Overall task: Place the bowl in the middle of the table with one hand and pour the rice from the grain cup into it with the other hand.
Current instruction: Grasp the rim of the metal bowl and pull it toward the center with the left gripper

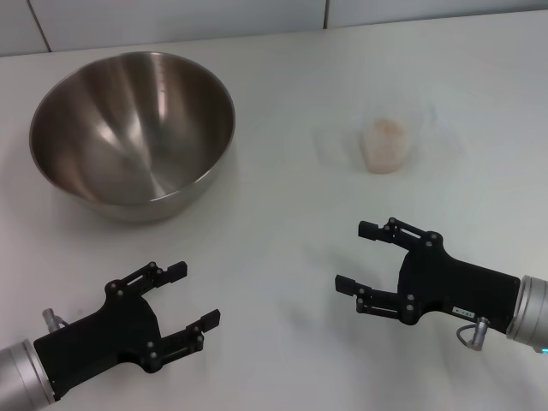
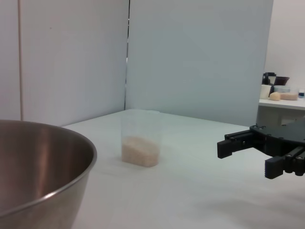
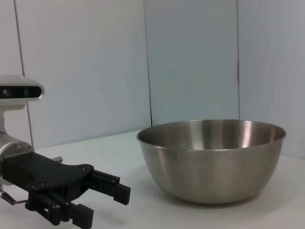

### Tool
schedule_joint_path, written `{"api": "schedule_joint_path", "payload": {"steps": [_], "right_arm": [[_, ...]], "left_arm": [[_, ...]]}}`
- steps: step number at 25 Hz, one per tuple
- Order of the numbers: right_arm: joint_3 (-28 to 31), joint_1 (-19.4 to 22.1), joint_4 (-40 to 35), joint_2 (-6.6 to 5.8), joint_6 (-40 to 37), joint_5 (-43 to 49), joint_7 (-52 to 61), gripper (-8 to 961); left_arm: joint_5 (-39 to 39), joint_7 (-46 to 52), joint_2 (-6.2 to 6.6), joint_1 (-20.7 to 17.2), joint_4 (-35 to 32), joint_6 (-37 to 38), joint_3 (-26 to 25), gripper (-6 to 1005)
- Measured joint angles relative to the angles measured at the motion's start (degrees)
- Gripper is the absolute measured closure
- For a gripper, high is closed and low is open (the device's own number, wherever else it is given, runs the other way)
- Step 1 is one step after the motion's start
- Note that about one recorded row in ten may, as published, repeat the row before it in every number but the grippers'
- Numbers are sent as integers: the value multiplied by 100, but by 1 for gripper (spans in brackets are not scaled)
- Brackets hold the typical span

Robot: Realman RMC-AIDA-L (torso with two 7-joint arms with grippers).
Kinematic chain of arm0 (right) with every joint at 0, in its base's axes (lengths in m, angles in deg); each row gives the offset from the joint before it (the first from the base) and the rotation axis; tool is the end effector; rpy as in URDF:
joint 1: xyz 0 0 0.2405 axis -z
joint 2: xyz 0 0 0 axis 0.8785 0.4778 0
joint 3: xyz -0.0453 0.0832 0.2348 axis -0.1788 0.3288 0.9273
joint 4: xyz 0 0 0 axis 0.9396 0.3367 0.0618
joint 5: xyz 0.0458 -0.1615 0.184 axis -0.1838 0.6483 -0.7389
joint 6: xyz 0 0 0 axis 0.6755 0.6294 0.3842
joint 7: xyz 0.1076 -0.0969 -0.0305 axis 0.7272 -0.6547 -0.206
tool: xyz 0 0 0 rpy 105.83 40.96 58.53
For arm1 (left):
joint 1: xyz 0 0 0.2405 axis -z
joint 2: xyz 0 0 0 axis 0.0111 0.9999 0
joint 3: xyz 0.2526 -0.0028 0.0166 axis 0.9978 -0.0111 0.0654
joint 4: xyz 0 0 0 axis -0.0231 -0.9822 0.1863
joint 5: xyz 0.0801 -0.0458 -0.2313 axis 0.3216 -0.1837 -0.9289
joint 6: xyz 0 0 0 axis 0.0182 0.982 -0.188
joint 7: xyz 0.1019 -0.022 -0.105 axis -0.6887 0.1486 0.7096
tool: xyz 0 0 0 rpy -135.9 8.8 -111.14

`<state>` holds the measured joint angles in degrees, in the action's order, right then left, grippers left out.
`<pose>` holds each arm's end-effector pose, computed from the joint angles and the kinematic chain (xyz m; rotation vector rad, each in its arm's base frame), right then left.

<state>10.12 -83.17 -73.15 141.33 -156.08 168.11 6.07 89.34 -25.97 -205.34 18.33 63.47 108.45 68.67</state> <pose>0.3507 0.2457 -0.0727 -2.4887 0.3735 0.8267 -0.3394 0.2481 -0.0924 -2.6161 -0.3793 -0.7920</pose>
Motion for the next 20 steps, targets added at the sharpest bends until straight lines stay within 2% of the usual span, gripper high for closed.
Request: {"api": "schedule_joint_path", "payload": {"steps": [7, 10, 12, 16, 18, 20], "right_arm": [[-18, -5, -3, 0, -7, 0, -4, 119], [-18, -10, -3, 0, 2, 0, -5, 119], [-18, -9, -1, 0, 10, 0, -5, 118], [-12, 3, 3, 0, 2, 0, -5, 118], [-1, 4, 2, 0, -10, 0, -5, 118], [4, 3, 5, 0, -15, 0, -5, 118]], "left_arm": [[8, 1, 0, -8, 9, 50, 1, 238], [-24, -122, 3, -72, -28, 401, -64, 240], [-115, -209, 16, -137, -71, 746, -253, 241], [-323, 5, 49, -227, -394, 1704, -1008, 243], [-352, 346, 53, -214, -656, 1871, -1302, 244], [-357, 1017, 38, -133, -1188, 1747, -1615, 245]]}}
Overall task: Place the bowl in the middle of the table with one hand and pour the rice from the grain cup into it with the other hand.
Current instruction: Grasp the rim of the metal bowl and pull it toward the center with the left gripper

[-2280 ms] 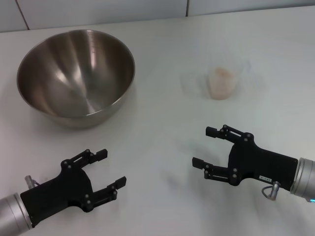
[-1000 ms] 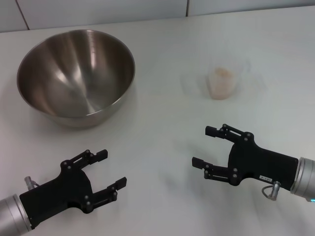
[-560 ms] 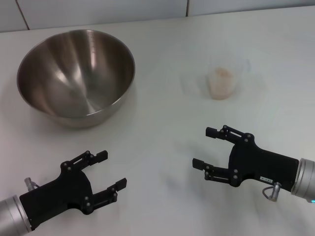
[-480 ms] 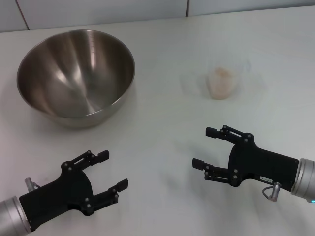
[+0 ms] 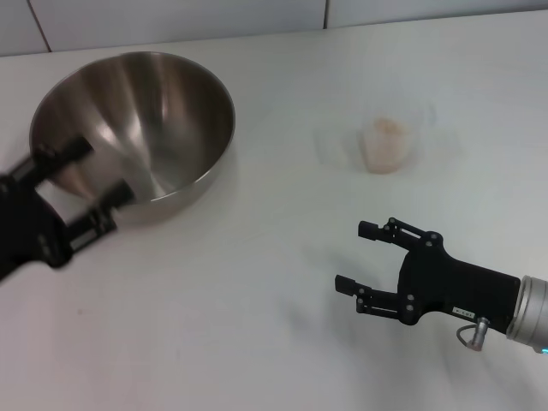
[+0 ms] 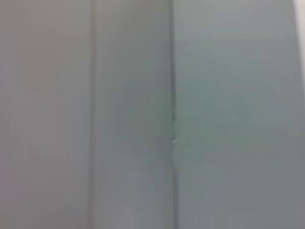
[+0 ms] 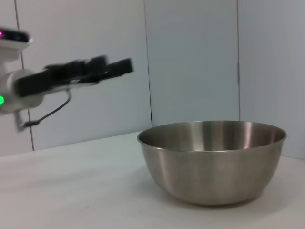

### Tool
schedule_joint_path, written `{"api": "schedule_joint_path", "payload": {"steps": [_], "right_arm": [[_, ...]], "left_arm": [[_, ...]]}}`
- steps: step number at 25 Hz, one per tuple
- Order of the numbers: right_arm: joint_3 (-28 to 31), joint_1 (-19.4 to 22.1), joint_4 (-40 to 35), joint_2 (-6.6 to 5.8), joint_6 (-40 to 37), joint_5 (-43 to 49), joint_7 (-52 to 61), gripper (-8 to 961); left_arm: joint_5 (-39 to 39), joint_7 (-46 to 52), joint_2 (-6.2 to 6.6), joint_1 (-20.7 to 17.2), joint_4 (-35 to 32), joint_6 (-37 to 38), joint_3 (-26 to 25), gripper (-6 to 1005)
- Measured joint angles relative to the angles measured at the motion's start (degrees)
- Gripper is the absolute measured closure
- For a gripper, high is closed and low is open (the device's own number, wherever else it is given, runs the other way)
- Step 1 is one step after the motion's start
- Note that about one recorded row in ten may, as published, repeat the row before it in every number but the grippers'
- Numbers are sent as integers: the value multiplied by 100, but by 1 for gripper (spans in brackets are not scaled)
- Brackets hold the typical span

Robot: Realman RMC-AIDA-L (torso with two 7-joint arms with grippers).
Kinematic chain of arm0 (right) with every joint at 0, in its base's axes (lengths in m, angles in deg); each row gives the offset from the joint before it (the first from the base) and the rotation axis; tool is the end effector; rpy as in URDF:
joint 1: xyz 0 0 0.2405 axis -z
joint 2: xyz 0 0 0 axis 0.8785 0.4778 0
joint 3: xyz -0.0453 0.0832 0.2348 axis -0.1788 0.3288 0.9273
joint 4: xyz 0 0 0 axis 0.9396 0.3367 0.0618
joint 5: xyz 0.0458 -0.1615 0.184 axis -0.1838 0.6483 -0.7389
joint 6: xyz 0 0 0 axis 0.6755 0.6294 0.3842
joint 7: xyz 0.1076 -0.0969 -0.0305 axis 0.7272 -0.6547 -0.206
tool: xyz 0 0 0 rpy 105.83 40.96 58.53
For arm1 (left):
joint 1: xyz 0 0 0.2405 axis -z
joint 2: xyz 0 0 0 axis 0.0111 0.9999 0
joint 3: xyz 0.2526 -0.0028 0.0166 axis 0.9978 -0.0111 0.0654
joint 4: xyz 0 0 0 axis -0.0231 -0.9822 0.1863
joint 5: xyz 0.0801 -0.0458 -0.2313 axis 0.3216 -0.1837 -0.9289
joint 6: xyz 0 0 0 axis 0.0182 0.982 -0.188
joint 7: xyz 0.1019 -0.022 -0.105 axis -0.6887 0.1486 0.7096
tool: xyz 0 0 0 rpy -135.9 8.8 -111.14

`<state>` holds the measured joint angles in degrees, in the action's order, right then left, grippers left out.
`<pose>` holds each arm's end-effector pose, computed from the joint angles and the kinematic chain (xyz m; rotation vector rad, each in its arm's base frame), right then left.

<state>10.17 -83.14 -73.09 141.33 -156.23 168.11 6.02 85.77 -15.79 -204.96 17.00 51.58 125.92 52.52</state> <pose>0.3503 0.2454 -0.0727 -2.4877 0.3725 0.8308 -0.3139 0.2811 0.0029 -2.3016 -0.2569 -1.1774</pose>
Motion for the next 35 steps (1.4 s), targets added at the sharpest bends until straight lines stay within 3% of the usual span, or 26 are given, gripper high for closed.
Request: {"api": "schedule_joint_path", "payload": {"steps": [3, 5, 6, 8, 10, 13, 14, 15, 19, 20, 21, 27, 29, 35], "right_arm": [[-14, -9, 11, 0, 2, 0, 0, 118], [-17, -20, 12, 0, 9, 0, 0, 118], [-18, -23, 14, 0, 13, 0, 0, 118], [-7, -29, 19, 0, 14, 0, 0, 119], [0, -35, 17, 0, 10, 0, 0, 119], [-8, -53, 16, 0, -15, 0, 0, 119], [0, -50, 14, 0, -39, 0, 0, 119], [0, -50, 14, 0, -39, 0, 0, 119], [6, -45, 12, 0, -54, 0, 0, 118], [6, -45, 12, 0, -54, 0, 0, 118], [6, -46, 14, 0, -62, 0, 0, 118], [5, -52, -3, -1, -138, 0, 0, 118], [9, -56, -14, -6, -180, -1, 0, 118], [13, -61, -17, -9, -184, -4, 1, 119]], "left_arm": [[-22, 1368, -12, 143, -1036, -754, -102, 246], [-21, 1621, -16, 157, -1251, -951, -88, 247], [48, 2890, -11, 229, -2344, -2025, 151, 248], [285, 3642, 22, 273, -2949, -2697, 445, 248], [1003, 4696, 66, 446, -3621, -3381, 680, 249], [2479, 6280, 146, 918, -4022, -3767, 623, 250], [3390, 7065, 262, 1301, -3947, -3813, 481, 250], [3390, 7065, 262, 1301, -3947, -3813, 481, 250], [5052, 8027, 452, 2031, -3437, -3755, 330, 249], [5052, 8027, 452, 2031, -3437, -3755, 330, 249], [5625, 8238, 442, 2221, -3315, -3817, 322, 249], [6279, 8296, 387, 2521, -2935, -3807, 367, 250], [6503, 8282, 395, 2721, -2535, -3807, 379, 250], [6589, 8193, 374, 2864, -2260, -3829, 388, 250]]}}
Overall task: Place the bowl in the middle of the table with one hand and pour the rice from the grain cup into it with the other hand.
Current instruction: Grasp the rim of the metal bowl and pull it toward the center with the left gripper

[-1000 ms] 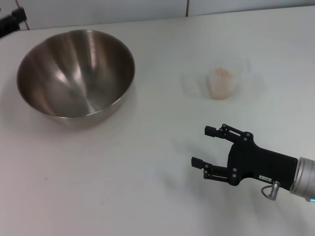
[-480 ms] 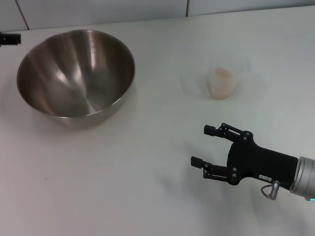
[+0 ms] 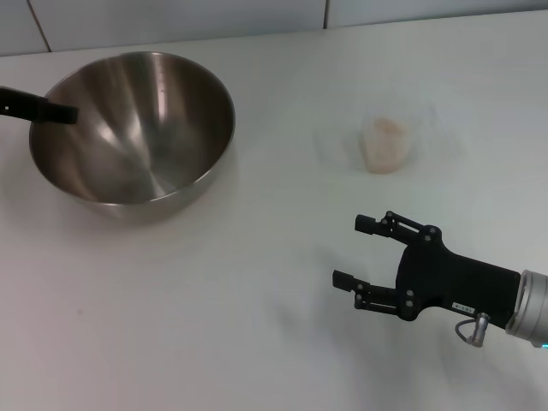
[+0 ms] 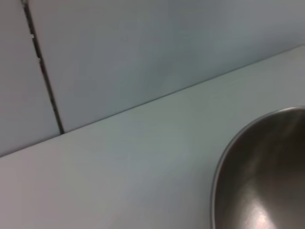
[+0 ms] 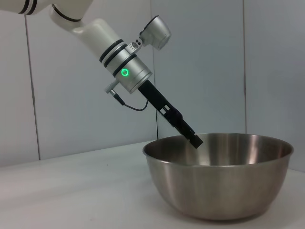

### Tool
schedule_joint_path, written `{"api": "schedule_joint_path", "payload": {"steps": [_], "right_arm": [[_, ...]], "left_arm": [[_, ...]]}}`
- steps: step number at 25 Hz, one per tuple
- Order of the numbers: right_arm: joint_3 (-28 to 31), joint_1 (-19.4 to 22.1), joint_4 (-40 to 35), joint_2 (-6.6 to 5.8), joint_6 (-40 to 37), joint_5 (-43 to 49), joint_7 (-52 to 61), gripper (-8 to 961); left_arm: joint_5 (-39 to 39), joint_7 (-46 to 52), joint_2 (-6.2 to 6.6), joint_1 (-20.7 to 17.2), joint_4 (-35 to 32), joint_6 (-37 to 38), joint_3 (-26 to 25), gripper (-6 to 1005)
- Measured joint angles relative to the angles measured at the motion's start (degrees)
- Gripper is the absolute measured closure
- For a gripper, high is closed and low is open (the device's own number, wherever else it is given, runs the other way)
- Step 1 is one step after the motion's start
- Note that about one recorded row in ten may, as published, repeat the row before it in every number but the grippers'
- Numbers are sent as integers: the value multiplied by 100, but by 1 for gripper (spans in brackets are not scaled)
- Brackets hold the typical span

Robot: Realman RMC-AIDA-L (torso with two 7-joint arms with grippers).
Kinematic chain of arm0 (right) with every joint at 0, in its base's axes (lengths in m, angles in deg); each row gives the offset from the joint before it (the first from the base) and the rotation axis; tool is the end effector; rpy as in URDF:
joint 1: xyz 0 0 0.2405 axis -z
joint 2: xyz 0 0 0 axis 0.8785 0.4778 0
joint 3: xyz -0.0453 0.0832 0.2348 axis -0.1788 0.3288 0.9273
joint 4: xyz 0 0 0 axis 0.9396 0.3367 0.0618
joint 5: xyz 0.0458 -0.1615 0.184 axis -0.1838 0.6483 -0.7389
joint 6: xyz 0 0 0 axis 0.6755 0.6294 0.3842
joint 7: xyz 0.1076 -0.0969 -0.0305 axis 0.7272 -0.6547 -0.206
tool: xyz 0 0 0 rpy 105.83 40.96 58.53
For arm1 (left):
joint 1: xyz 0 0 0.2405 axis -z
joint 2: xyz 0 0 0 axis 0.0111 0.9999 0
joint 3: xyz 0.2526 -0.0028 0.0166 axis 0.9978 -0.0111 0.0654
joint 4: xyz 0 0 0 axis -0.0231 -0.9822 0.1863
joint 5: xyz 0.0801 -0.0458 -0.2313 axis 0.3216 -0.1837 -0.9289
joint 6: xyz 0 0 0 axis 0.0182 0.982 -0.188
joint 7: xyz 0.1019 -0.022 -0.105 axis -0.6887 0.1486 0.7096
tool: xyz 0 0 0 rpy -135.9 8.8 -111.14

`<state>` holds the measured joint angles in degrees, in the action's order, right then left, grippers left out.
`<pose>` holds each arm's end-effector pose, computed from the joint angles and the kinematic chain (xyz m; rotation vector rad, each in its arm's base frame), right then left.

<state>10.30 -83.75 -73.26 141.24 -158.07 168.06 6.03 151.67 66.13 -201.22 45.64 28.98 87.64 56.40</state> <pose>0.3446 0.2481 -0.0695 -2.4895 0.3433 0.8702 -0.2580 0.4850 0.0574 -2.2571 -1.0167 0.0922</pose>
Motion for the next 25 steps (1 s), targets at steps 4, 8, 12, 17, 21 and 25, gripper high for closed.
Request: {"api": "schedule_joint_path", "payload": {"steps": [4, 8, 12, 17, 21, 25], "right_arm": [[0, 15, 0, 0, -2, -4, 0, 119], [0, 26, 0, 0, -8, -5, 0, 119], [-1, 35, 0, -1, -15, -5, 0, 118], [-1, 42, 0, 0, -18, -5, 0, 118], [-1, 48, 0, 0, -18, -5, 0, 118], [-1, 50, 5, 0, -18, -5, 0, 119]], "left_arm": [[42, -7, -5, 83, 170, -81, 69, 256], [116, -7, 1, 101, 180, -48, 107, 321], [220, -8, -2, 110, 183, -51, 166, 446], [310, -11, -4, 116, 186, -74, 224, 647], [296, -14, 0, 139, 169, -44, 224, 775], [290, -31, 46, 220, 193, 74, 163, 875]]}}
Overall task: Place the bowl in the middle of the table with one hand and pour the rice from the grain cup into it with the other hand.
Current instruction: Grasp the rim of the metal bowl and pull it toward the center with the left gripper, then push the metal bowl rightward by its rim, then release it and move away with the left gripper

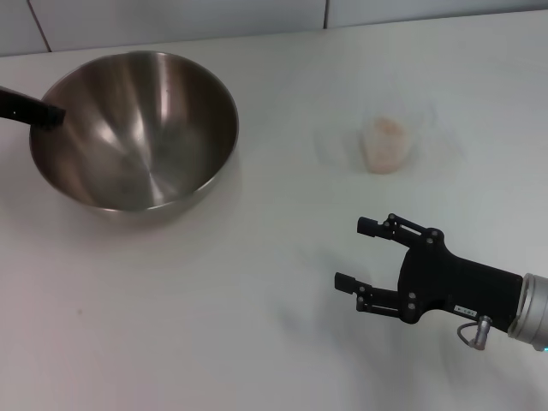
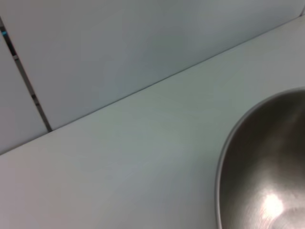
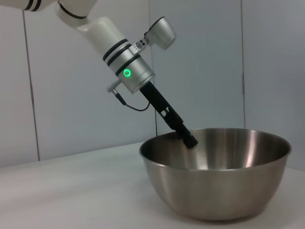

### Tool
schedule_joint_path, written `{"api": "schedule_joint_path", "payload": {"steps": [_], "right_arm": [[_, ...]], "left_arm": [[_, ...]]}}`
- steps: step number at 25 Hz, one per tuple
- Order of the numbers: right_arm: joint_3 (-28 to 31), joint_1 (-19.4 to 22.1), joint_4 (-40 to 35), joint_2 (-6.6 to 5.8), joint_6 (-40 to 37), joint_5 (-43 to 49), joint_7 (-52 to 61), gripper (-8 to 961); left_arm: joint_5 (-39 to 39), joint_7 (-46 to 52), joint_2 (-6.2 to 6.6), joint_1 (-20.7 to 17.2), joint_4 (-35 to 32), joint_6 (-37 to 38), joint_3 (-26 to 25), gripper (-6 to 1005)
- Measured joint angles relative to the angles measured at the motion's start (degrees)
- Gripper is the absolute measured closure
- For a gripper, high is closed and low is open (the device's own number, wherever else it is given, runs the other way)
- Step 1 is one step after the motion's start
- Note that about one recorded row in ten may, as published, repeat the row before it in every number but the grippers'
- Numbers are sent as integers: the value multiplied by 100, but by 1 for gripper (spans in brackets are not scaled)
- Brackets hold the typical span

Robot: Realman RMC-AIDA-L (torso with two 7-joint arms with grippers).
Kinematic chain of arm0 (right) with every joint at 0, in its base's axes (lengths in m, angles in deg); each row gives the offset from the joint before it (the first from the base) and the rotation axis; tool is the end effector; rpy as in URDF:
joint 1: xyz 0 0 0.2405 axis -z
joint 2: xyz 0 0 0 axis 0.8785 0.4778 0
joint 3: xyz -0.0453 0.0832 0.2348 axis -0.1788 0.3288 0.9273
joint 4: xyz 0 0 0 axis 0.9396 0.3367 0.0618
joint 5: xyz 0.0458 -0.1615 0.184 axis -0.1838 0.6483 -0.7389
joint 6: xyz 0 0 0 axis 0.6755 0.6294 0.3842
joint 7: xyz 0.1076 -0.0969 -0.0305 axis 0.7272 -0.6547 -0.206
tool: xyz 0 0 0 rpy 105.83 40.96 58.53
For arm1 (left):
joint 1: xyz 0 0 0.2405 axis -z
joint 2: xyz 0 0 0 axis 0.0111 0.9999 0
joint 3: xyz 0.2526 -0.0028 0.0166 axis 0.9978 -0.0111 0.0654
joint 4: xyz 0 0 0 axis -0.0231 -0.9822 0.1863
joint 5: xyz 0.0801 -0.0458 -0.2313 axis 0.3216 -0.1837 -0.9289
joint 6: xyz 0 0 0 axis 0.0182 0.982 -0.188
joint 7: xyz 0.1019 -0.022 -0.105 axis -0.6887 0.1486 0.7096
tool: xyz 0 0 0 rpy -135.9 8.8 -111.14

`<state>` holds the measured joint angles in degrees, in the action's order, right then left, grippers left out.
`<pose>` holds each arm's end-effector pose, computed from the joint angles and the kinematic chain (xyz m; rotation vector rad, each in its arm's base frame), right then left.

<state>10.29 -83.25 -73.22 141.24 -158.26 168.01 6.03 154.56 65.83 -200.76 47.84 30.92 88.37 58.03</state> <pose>0.3462 0.2449 -0.0694 -2.4855 0.3527 0.8719 -0.2506 0.4884 0.0501 -2.3028 -0.9669 0.1875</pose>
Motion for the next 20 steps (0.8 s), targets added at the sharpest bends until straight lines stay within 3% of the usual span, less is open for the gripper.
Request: {"api": "schedule_joint_path", "payload": {"steps": [5, 6, 7, 8, 9, 12, 14, 18, 19, 20], "right_arm": [[0, 0, 15, 0, 0, 0, 0, 119], [0, 0, 17, 0, 0, 0, 0, 119], [0, 0, 19, 0, 0, 0, 0, 119], [0, 0, 19, 0, 0, 0, 0, 119], [0, 0, 24, 0, 0, 0, 0, 118], [0, 0, 28, 1, 0, 0, 0, 118], [1, 0, 31, 5, 0, 0, 0, 118], [0, 0, 31, 7, -26, 0, 0, 118], [0, 0, 31, 8, -65, 0, 0, 118], [0, 0, 31, 8, -65, 0, 0, 119]], "left_arm": [[-28, -11, 82, 143, 112, 203, -182, 931], [-42, -35, 132, 210, 205, 258, -274, 932], [-187, -283, 333, 399, 546, 559, -611, 932], [-187, -283, 333, 399, 546, 559, -611, 933], [-328, -446, 447, 490, 727, 773, -787, 934], [-397, -520, 503, 533, 803, 872, -855, 931], [-541, -604, 648, 646, 946, 1141, -987, 930], [-553, -619, 645, 681, 947, 1211, -989, 930], [-577, -662, 565, 777, 966, 1323, -971, 930], [-577, -662, 565, 777, 966, 1323, -971, 930]]}}
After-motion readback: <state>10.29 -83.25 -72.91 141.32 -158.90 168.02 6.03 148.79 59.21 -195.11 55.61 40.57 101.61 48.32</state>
